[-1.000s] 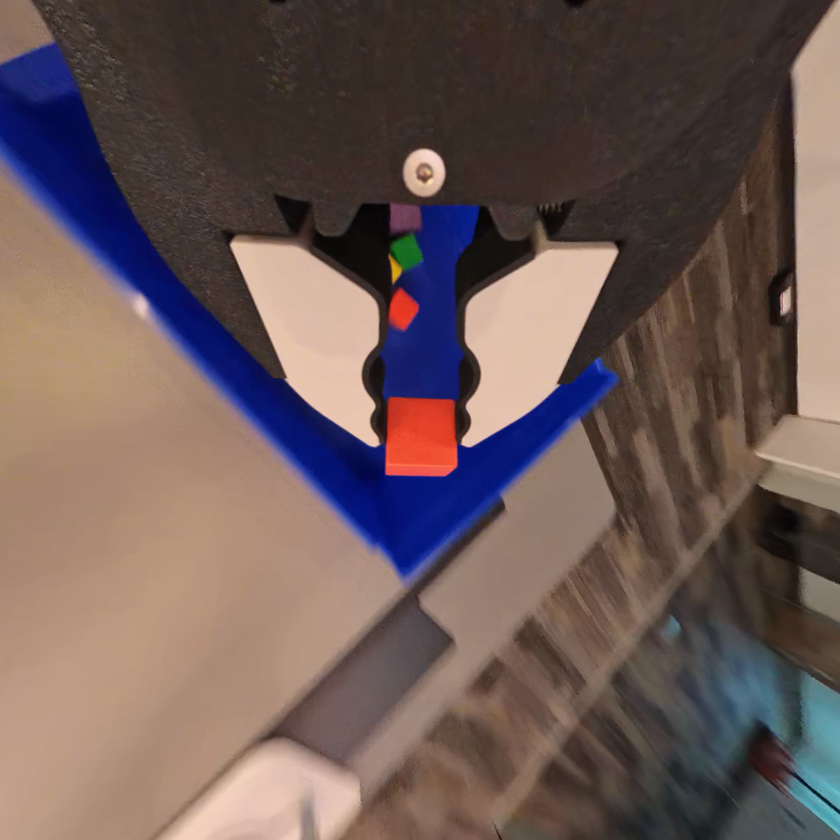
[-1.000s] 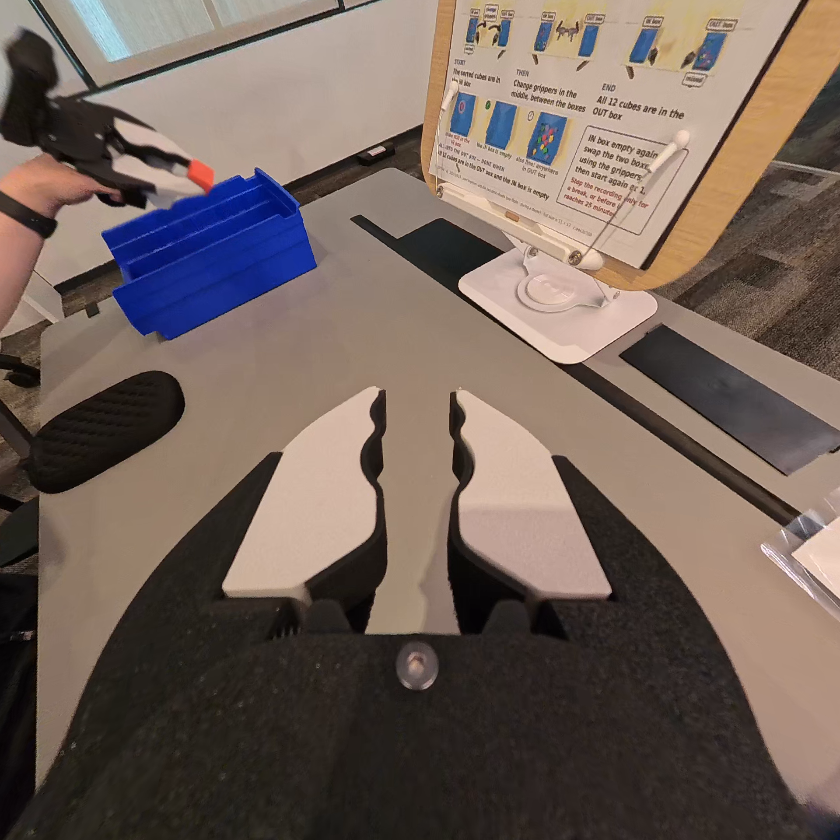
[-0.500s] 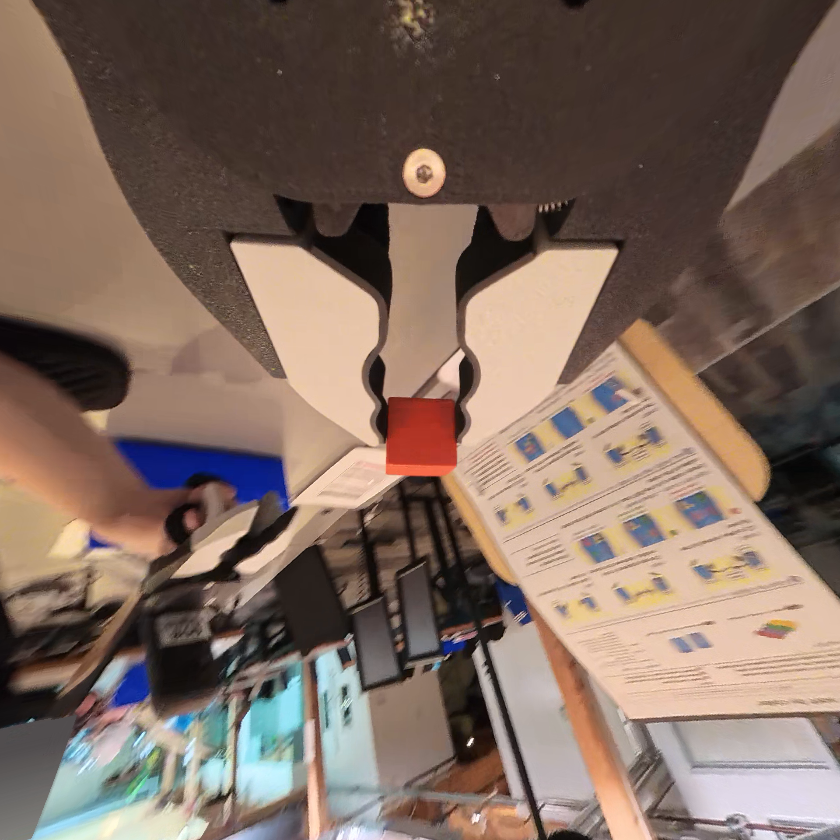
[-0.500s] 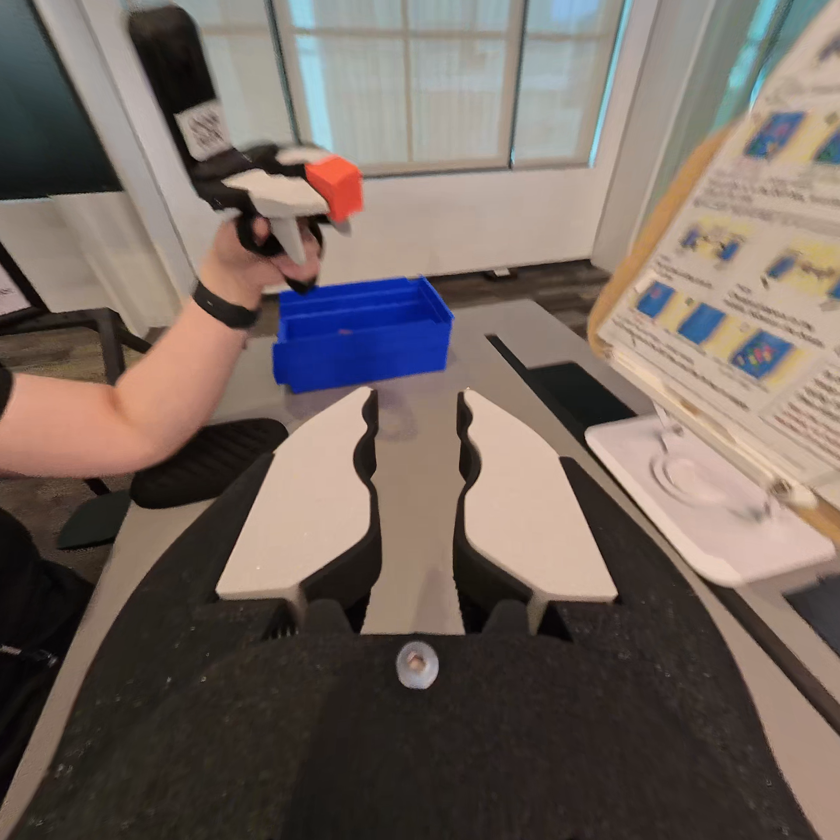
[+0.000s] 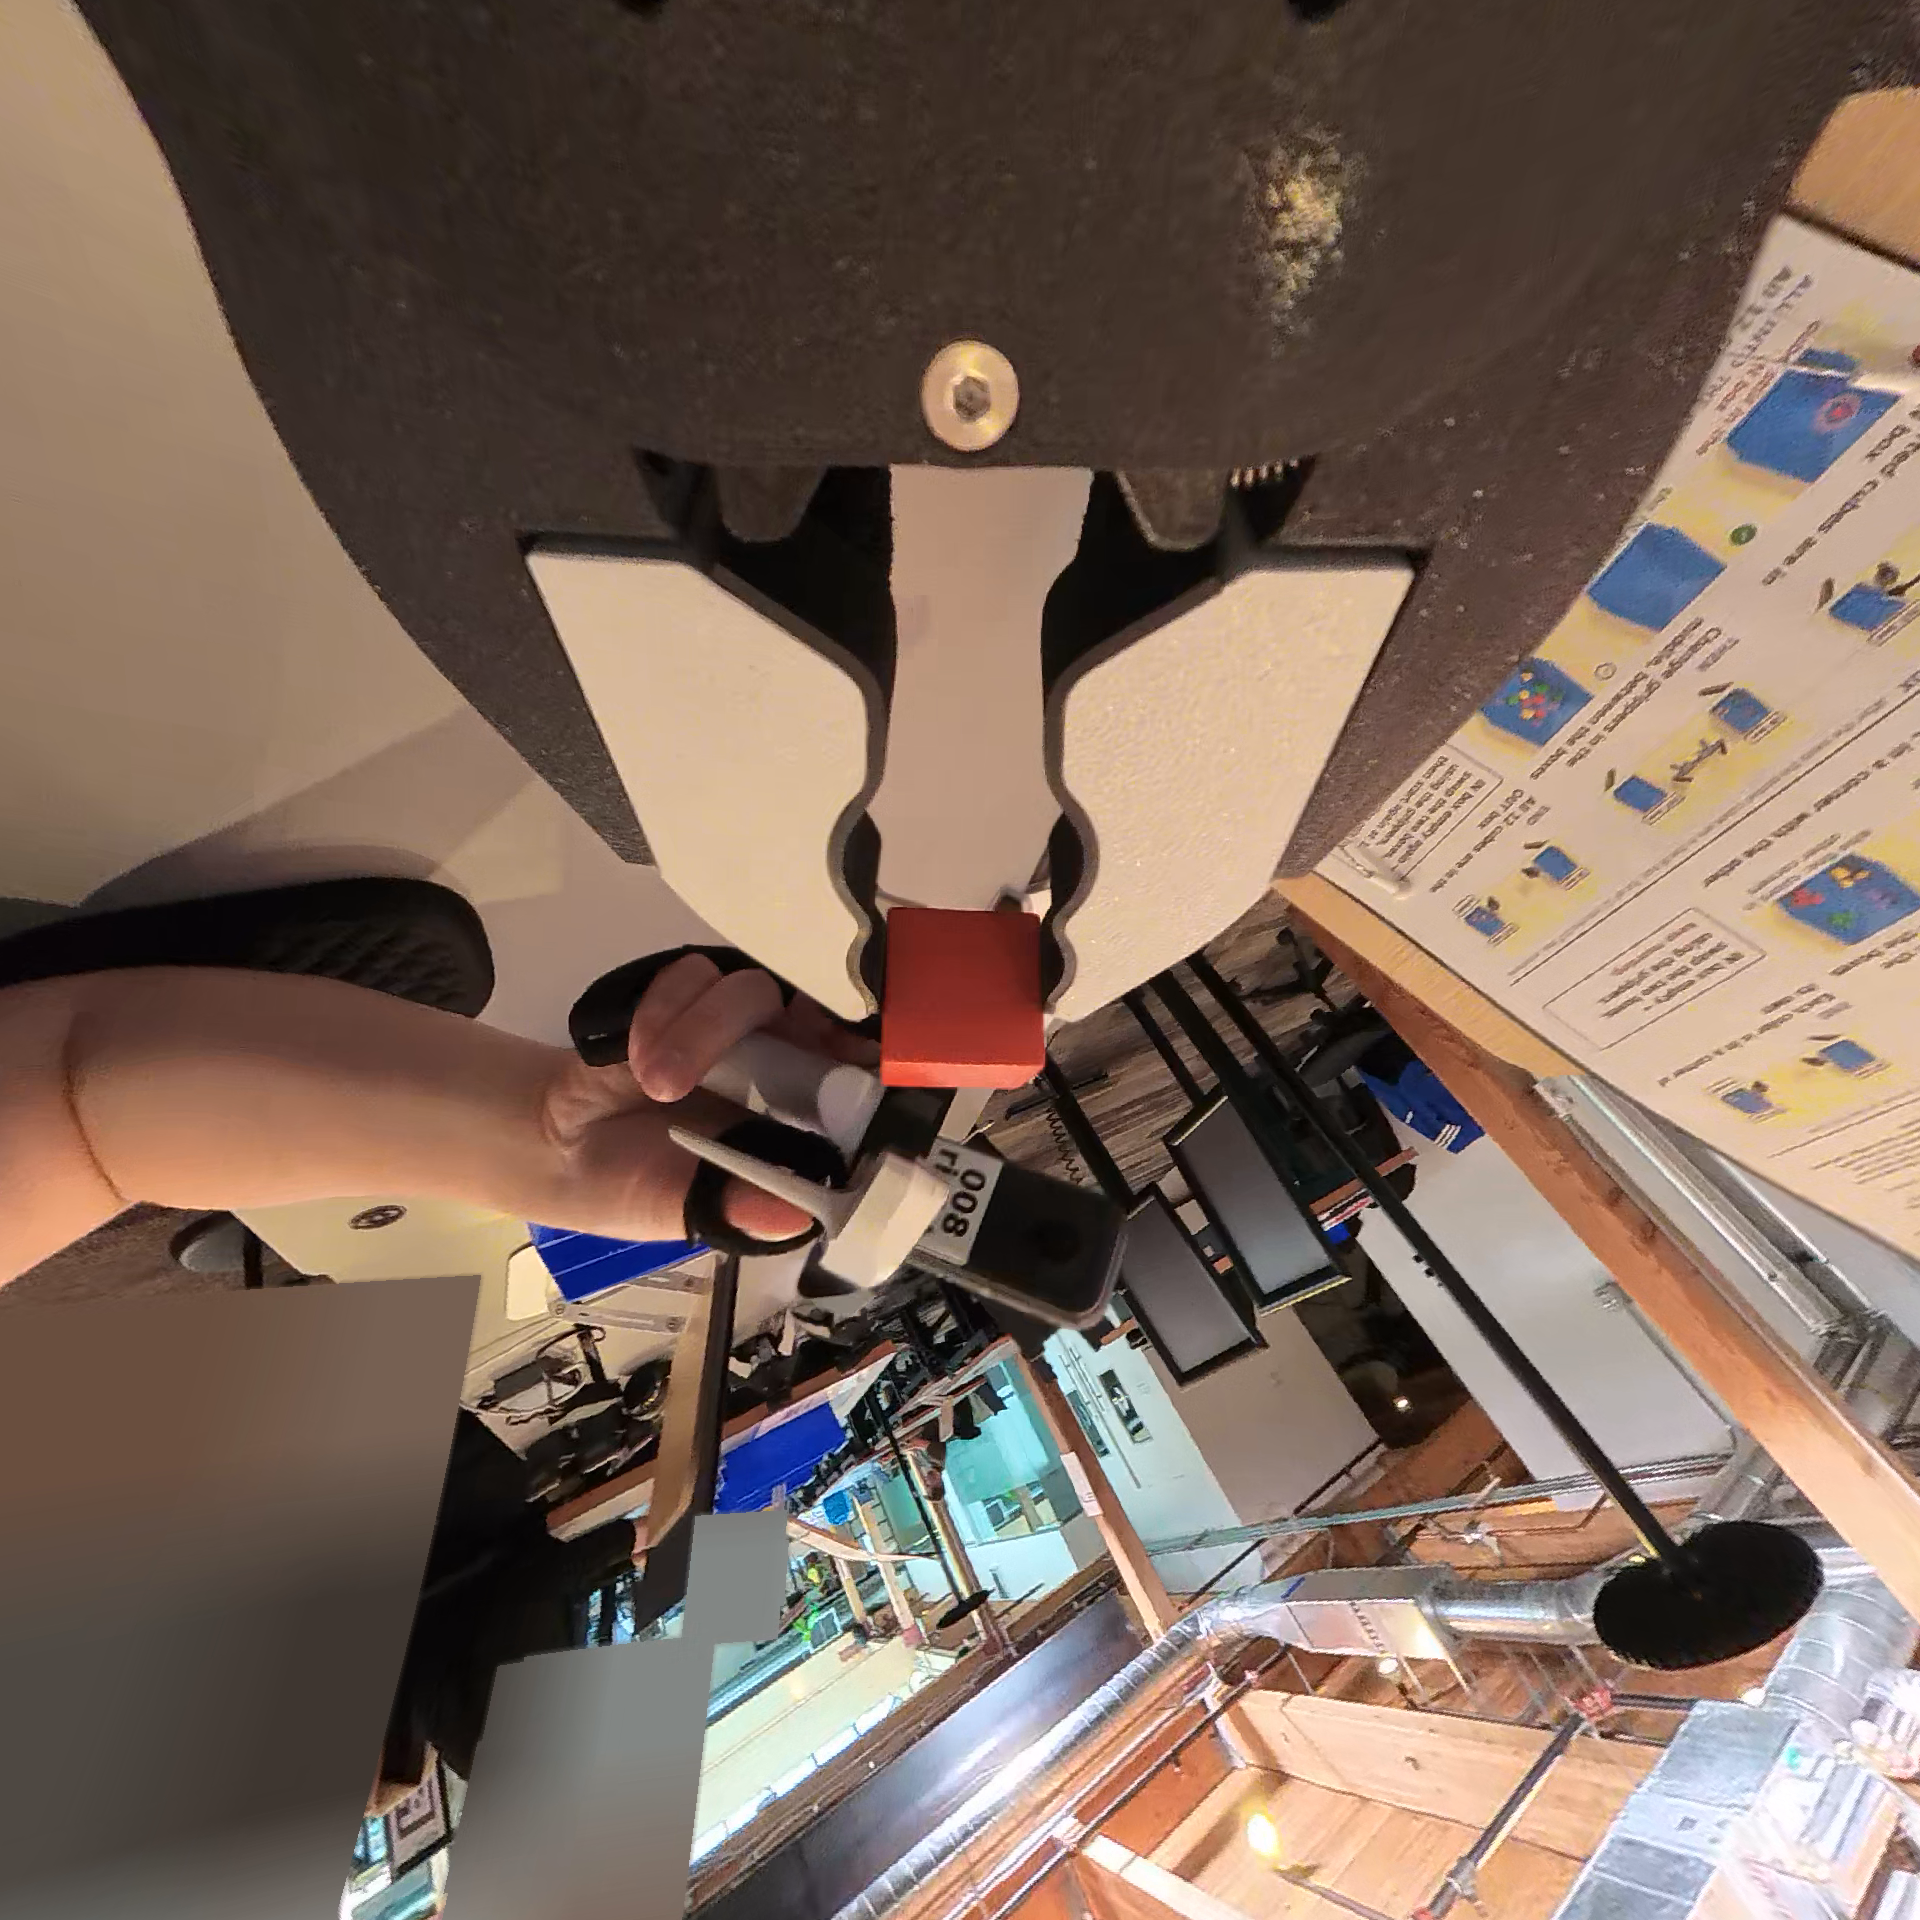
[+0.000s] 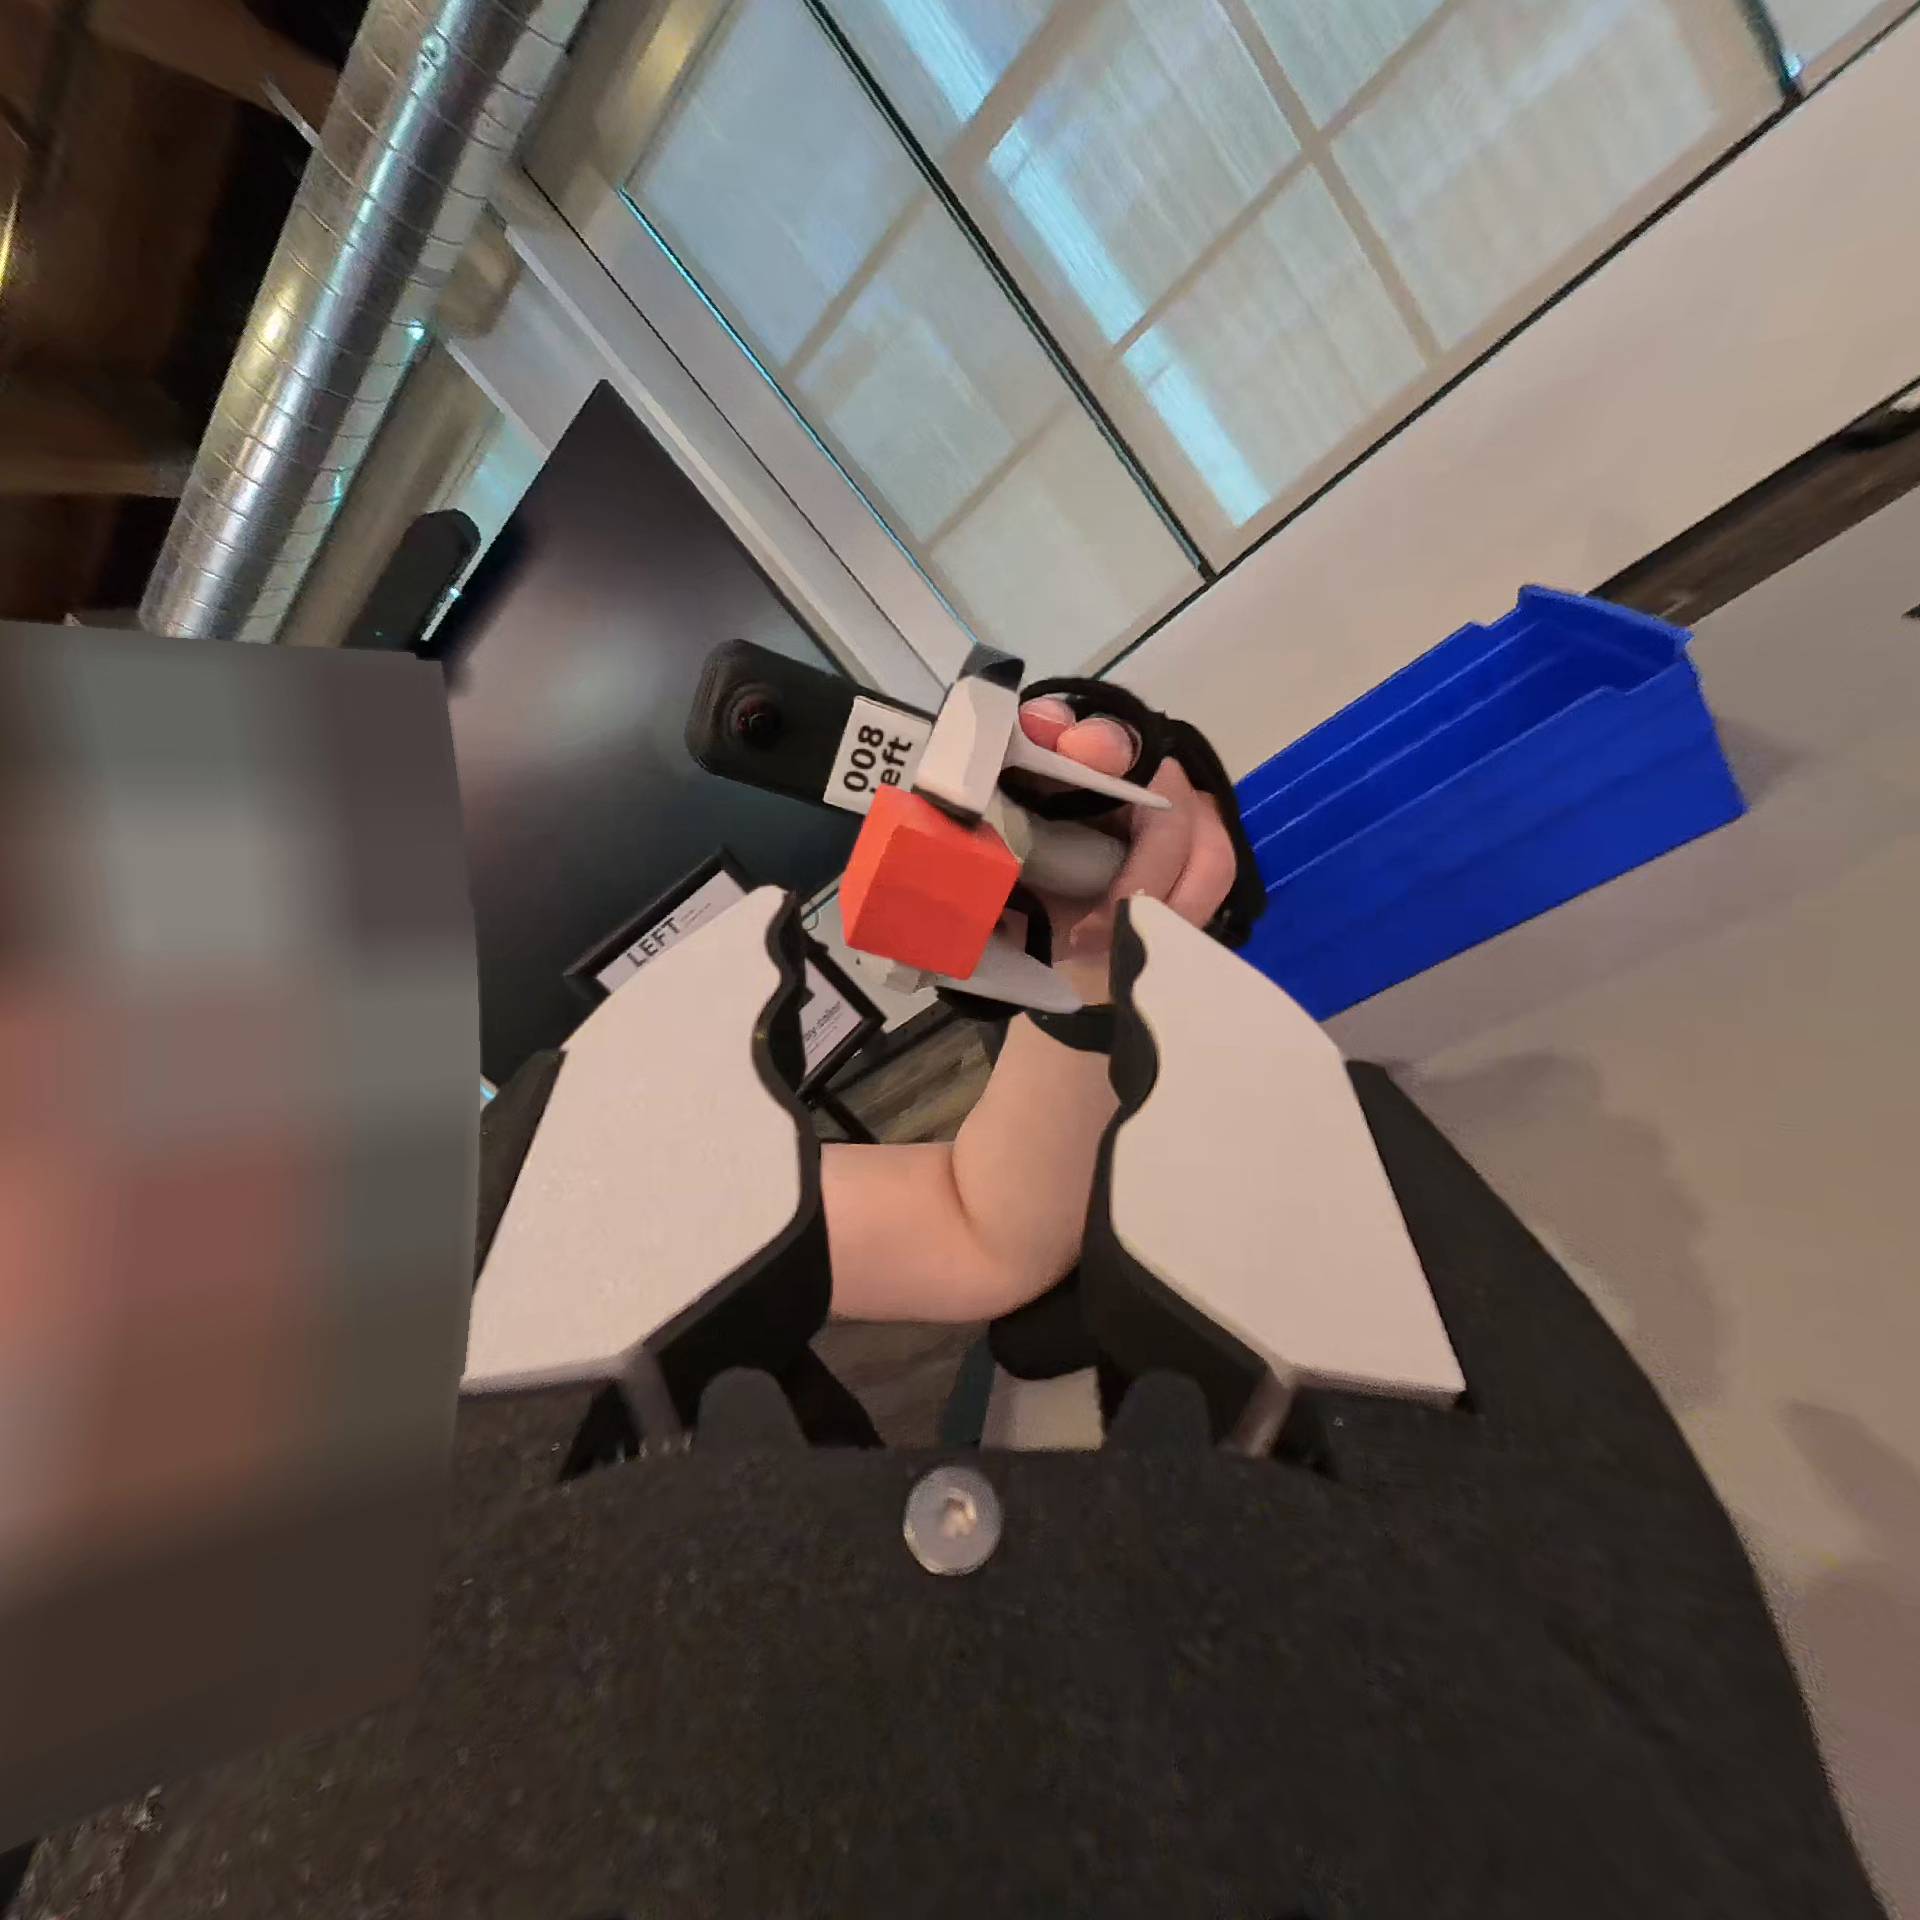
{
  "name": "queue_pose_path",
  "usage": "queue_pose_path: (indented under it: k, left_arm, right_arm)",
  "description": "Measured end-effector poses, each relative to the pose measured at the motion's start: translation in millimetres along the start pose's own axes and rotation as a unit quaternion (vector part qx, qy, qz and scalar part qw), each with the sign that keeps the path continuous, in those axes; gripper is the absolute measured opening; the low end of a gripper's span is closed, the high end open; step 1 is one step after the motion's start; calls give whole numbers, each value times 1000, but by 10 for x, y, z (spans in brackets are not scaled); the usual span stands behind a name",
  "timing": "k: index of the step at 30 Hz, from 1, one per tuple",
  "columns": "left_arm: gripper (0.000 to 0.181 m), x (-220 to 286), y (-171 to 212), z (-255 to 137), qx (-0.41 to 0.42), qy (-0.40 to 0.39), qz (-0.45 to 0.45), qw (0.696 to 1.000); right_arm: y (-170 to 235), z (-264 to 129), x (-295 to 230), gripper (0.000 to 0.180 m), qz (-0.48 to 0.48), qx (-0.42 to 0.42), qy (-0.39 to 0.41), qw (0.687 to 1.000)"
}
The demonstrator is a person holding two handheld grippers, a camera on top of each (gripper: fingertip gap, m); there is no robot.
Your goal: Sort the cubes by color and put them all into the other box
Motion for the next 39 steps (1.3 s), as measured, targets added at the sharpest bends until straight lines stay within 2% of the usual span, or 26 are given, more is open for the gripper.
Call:
queue_pose_path:
  k: [7,11,15,17,22,24,25,26,27,29,31,35,37,39]
  left_arm:
    - [28,117,8,23,5,15,26,1000]
    - [28,137,3,12,1,20,19,1000]
    - [30,104,26,46,-3,-9,-1,1000]
    - [40,96,13,50,-6,-12,-11,1000]
    - [48,-87,64,-51,-26,-46,-10,999]
    - [45,-220,62,-131,-23,-68,-24,997]
    - [44,-280,62,-175,-22,-76,-31,996]
    - [42,-336,66,-218,-23,-86,-34,995]
    - [41,-392,72,-258,-26,-98,-33,994]
    - [40,-482,79,-331,-33,-120,-24,992]
    - [37,-535,64,-393,-33,-134,-18,990]
    - [35,-574,-3,-460,-23,-146,-14,989]
    - [35,-569,-30,-467,-22,-148,-8,989]
    - [35,-554,-43,-470,-24,-150,0,988]
  right_arm:
    - [116,82,-45,30,63,-8,-69,996]
    - [136,79,-54,29,63,-21,-72,995]
    - [79,15,-29,28,42,-11,-55,998]
    - [43,-45,-32,28,37,-10,-51,998]
    - [-249,-421,-340,28,-37,-7,-21,999]
    - [-416,-770,-583,28,-92,1,35,995]
    - [-482,-1015,-672,28,-121,-2,96,988]
    - [-535,-1333,-711,28,-149,-8,187,971]
    - [-585,-1734,-720,28,-165,-10,299,940]
    - [-637,-2712,-760,28,-132,-1,516,847]
    - [-586,-3638,-837,28,-59,0,650,757]
    - [-254,-4869,-727,28,90,-42,734,672]
    - [-1,-5277,-625,28,153,-88,758,628]
    - [172,-5531,-512,28,192,-120,766,601]
Point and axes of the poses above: each gripper's, where its closed fingertips meet, z out along the fingers, y out of its underside, x = y × z across the jaws, the point moved 3 cm from there along -z, back along the fingers, and after that the axes turned 12 degrees about -y, right-handed, at the moved point
